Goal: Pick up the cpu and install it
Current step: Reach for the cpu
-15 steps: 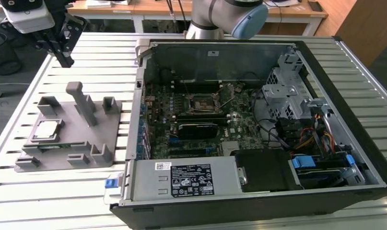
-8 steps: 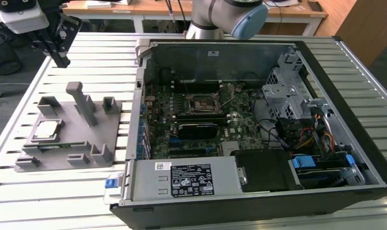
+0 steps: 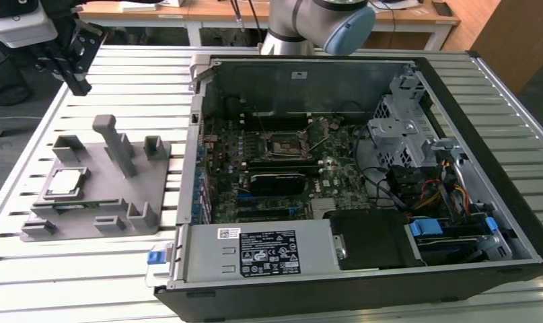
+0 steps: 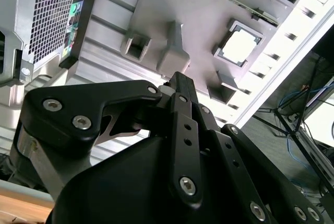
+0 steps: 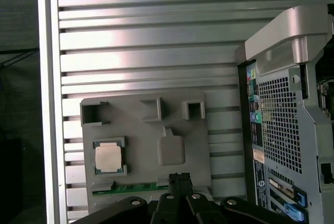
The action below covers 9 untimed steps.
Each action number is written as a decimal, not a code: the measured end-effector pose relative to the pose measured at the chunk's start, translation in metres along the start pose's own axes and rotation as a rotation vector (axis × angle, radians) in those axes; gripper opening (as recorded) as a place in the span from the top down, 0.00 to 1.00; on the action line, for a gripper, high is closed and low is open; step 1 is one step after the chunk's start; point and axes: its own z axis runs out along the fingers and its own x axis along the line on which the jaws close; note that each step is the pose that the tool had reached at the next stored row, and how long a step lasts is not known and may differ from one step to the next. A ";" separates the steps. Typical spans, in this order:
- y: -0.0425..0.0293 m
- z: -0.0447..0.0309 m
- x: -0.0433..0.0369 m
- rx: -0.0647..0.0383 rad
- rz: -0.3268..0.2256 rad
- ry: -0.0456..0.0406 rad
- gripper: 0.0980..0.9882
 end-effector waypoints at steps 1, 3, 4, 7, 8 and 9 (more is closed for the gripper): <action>-0.0001 0.0001 0.0013 0.000 0.000 0.0000 0.99; -0.0003 0.0002 0.0039 0.000 0.000 0.0000 0.99; -0.0004 0.0002 0.0052 0.000 0.000 0.0000 0.99; -0.0007 0.0003 0.0091 0.000 0.000 0.0001 0.99; -0.0008 0.0004 0.0103 0.000 0.000 0.0001 0.99; -0.0009 0.0005 0.0115 0.000 0.000 0.0001 0.99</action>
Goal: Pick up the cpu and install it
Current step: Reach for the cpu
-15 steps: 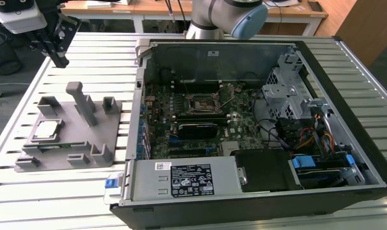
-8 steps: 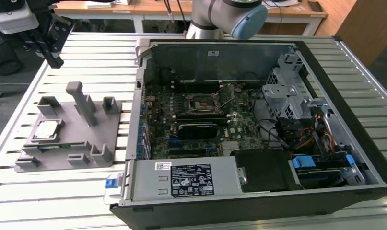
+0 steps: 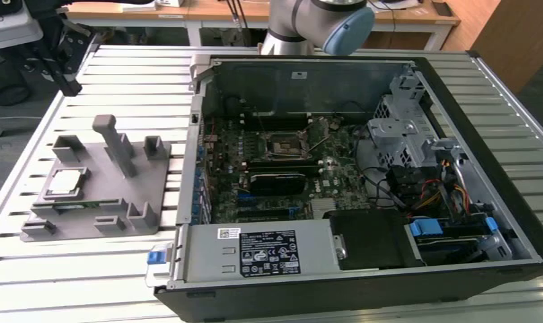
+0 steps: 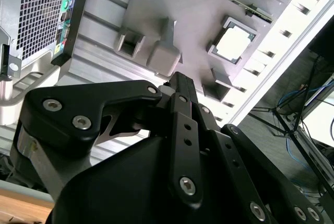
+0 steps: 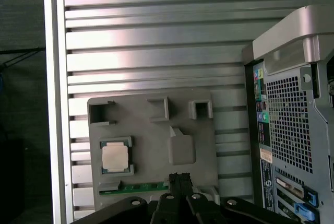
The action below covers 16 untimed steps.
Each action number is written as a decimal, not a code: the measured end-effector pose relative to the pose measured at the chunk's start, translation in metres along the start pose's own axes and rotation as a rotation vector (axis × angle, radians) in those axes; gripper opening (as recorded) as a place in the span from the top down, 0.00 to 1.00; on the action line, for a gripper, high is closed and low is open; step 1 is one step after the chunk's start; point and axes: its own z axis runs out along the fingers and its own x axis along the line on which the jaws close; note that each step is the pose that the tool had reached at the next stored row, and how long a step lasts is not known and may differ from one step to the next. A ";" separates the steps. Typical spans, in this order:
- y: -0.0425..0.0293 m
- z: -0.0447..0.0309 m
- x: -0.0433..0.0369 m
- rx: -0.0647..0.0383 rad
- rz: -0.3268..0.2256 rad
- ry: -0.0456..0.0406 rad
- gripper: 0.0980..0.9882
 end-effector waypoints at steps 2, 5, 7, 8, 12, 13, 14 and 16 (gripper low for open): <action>-0.0002 0.0001 0.0024 0.000 0.000 0.0000 0.99; -0.0005 0.0003 0.0062 0.000 0.000 0.0000 0.99; -0.0007 0.0004 0.0086 0.000 0.000 0.0001 0.99; -0.0008 0.0005 0.0099 0.000 0.000 0.0001 0.99; -0.0011 0.0007 0.0148 0.000 0.000 0.0001 0.99; -0.0012 0.0007 0.0160 0.000 0.000 0.0001 0.99; -0.0013 0.0008 0.0171 0.000 0.000 0.0002 0.99; -0.0015 0.0008 0.0195 0.000 0.000 0.0002 0.99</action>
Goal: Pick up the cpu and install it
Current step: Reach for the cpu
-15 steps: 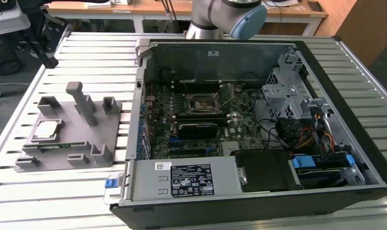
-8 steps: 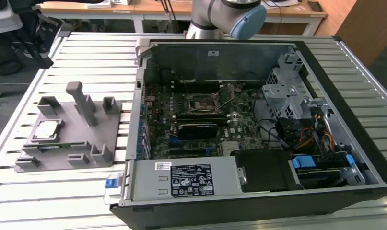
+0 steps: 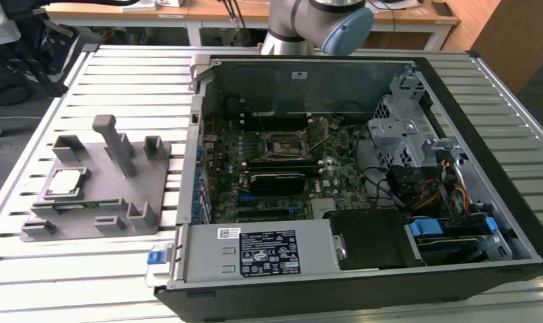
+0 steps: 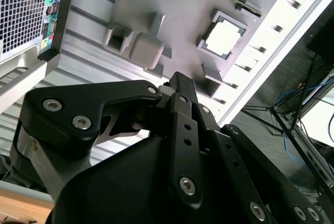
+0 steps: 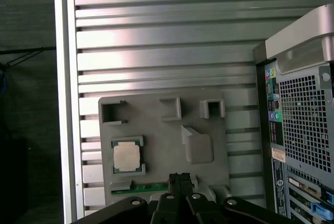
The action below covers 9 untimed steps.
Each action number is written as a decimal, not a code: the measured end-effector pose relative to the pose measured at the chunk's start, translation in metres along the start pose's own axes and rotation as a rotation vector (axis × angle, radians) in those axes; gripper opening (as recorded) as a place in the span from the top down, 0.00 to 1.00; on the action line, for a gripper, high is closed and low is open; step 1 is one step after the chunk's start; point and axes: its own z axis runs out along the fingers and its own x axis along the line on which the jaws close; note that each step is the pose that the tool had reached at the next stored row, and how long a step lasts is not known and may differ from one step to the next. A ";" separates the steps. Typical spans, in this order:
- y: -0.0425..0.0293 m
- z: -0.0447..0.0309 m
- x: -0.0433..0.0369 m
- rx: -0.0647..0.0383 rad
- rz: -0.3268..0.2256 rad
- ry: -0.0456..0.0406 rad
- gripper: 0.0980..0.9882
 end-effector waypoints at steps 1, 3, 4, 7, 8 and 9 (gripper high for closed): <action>-0.0001 0.0001 0.0013 0.000 0.000 -0.0001 0.99; -0.0002 0.0002 0.0040 0.000 0.000 0.0000 0.99; -0.0001 0.0003 0.0052 0.000 0.000 -0.0001 0.99; 0.0003 0.0004 0.0085 0.000 0.000 -0.0001 0.99; 0.0006 0.0005 0.0095 0.000 0.000 -0.0001 0.99; 0.0008 0.0005 0.0105 0.000 0.000 0.0000 0.99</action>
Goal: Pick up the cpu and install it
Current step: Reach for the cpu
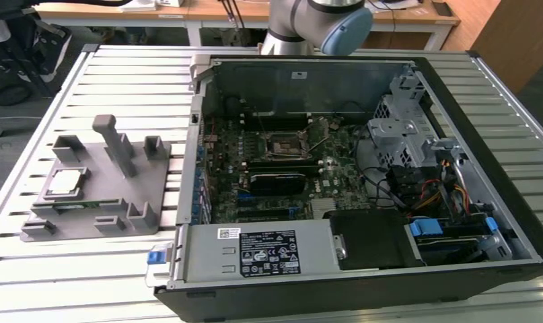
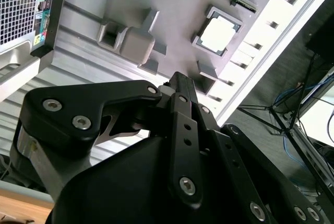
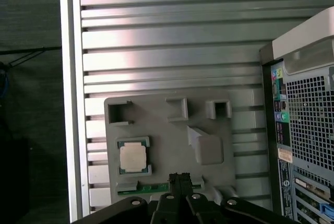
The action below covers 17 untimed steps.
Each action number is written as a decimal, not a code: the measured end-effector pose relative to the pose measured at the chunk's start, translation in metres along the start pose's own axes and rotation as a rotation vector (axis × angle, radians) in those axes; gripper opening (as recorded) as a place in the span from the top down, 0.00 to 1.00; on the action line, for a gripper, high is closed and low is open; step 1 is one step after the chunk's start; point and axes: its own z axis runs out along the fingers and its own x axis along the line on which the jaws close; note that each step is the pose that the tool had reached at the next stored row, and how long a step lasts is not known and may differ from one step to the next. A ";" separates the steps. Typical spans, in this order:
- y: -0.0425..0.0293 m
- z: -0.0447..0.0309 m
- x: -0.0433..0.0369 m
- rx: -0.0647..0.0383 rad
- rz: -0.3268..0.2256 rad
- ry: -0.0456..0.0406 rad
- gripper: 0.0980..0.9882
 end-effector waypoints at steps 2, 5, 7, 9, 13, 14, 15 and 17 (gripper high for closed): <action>0.0004 0.0001 0.0021 0.000 0.000 -0.0001 0.99; 0.0008 0.0003 0.0055 0.000 0.000 -0.0002 0.99; 0.0008 0.0003 0.0076 0.000 0.000 0.0000 0.99; 0.0007 0.0005 0.0101 0.000 0.000 0.0000 0.99; 0.0005 0.0008 0.0147 0.000 0.000 0.0005 0.99; 0.0005 0.0009 0.0159 0.000 0.000 0.0006 0.99; 0.0004 0.0010 0.0171 0.000 0.000 0.0009 0.99; 0.0003 0.0012 0.0196 0.000 0.000 0.0015 0.99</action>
